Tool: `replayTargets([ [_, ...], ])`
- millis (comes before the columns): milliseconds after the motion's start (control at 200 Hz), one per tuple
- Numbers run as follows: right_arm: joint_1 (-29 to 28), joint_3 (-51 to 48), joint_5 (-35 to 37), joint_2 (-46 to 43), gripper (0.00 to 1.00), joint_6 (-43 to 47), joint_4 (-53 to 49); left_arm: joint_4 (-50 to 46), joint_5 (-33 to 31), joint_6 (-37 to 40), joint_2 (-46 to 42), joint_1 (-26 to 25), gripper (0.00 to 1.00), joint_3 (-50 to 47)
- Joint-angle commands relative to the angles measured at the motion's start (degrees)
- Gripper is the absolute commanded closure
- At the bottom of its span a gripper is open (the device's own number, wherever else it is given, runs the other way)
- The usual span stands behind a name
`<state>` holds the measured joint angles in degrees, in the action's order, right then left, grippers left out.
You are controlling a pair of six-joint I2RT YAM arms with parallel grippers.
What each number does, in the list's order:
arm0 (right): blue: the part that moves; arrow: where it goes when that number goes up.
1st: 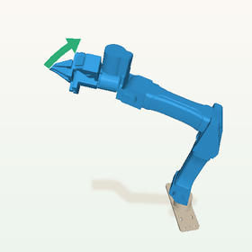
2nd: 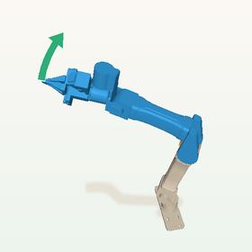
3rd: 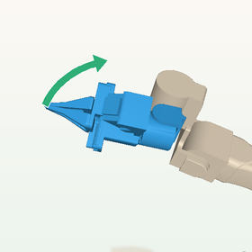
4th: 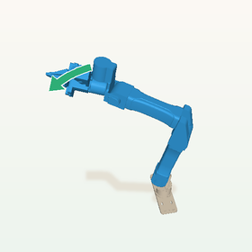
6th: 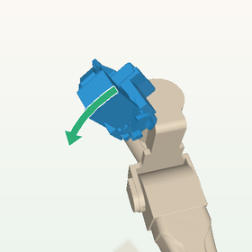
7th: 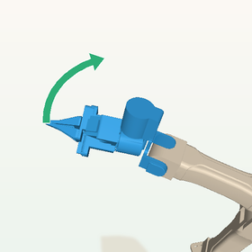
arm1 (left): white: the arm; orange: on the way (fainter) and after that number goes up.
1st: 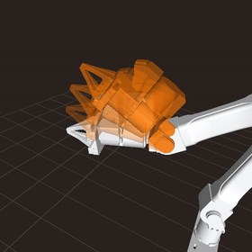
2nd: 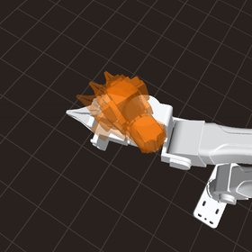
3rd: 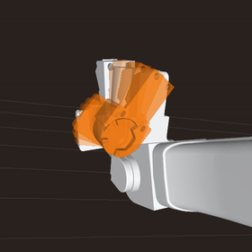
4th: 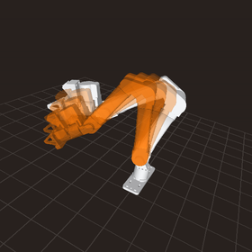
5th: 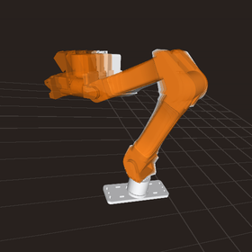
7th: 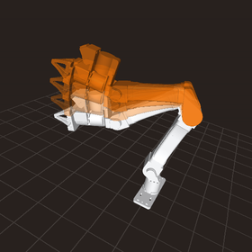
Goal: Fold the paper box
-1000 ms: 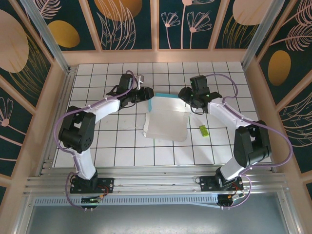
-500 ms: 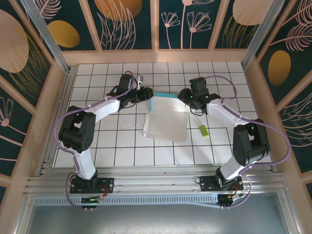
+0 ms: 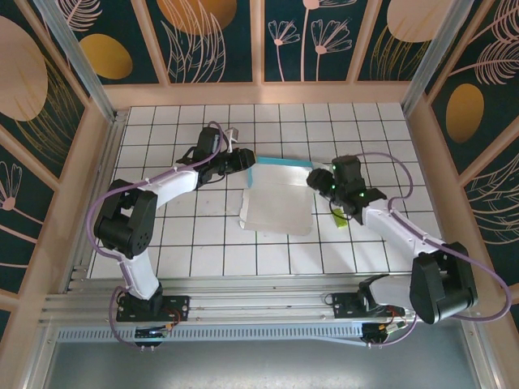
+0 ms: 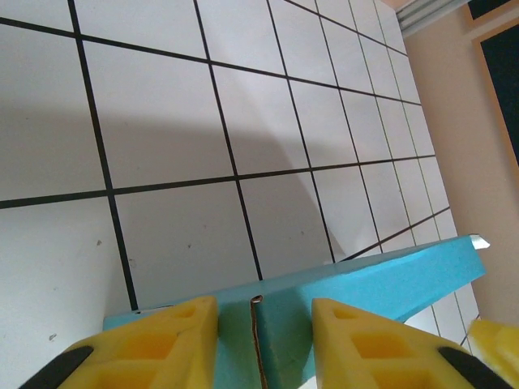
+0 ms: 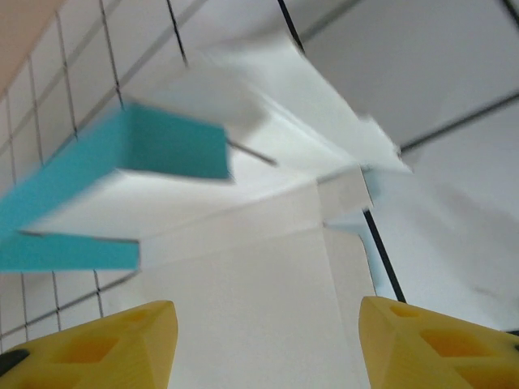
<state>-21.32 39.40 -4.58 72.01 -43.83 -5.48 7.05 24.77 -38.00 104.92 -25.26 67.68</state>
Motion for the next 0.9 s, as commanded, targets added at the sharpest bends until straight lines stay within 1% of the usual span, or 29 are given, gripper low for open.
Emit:
replayTargets([
  [0,-0.4,-5.2,-4.3,0.6,0.37,-1.6,13.3,-2.8,-0.2,0.7,-0.9,-0.6,0.66,-0.9],
  [80,-0.6,-6.2,-1.3,3.3,0.36,-1.8,16.6,-2.8,-0.2,0.7,-0.8,-0.6,0.66,-0.9],
  [180,-0.6,-4.6,2.4,8.1,0.35,-0.2,17.3,-3.1,-0.1,0.9,-0.7,-0.6,0.66,-0.6],
  [300,-0.6,-3.6,5.2,13.4,0.35,2.0,20.5,-3.7,-0.1,1.3,-0.4,-0.6,0.65,-0.2],
  [400,-0.6,-3.0,9.2,16.1,0.36,2.2,22.6,-3.7,0.0,1.3,-0.3,-0.6,0.65,-0.1],
  [511,-0.5,-4.0,11.2,18.2,0.36,2.9,27.2,-3.6,0.1,1.3,-0.4,-0.6,0.65,0.1],
  [576,-0.3,-4.1,11.1,19.6,0.36,2.8,28.9,-3.7,0.1,1.3,-0.2,-0.6,0.65,0.3],
  [896,-0.3,-5.3,10.4,22.9,0.55,2.2,37.1,-4.0,0.6,1.7,0.0,-0.6,0.65,0.4],
])
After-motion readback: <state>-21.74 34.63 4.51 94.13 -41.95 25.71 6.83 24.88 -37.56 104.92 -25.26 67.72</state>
